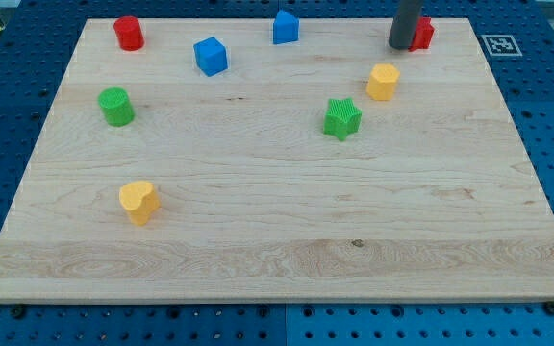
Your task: Move the red star towards the top right corner of the board
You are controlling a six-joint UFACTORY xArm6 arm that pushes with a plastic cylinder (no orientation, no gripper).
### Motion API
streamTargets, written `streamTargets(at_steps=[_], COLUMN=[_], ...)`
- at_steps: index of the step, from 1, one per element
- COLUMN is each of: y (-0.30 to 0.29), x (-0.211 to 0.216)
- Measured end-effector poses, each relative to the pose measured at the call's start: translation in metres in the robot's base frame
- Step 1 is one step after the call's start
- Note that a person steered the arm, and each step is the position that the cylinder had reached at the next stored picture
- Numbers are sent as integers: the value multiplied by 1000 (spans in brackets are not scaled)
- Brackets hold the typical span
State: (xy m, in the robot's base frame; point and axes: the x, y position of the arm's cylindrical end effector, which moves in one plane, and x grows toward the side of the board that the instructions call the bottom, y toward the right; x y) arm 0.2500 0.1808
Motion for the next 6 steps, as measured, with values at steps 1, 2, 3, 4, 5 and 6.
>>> streamTargets(at_steps=[1,2,3,4,5,6], y=[13,26,28,26,8,-15], x=[-8,-14,-15,-10,14,38])
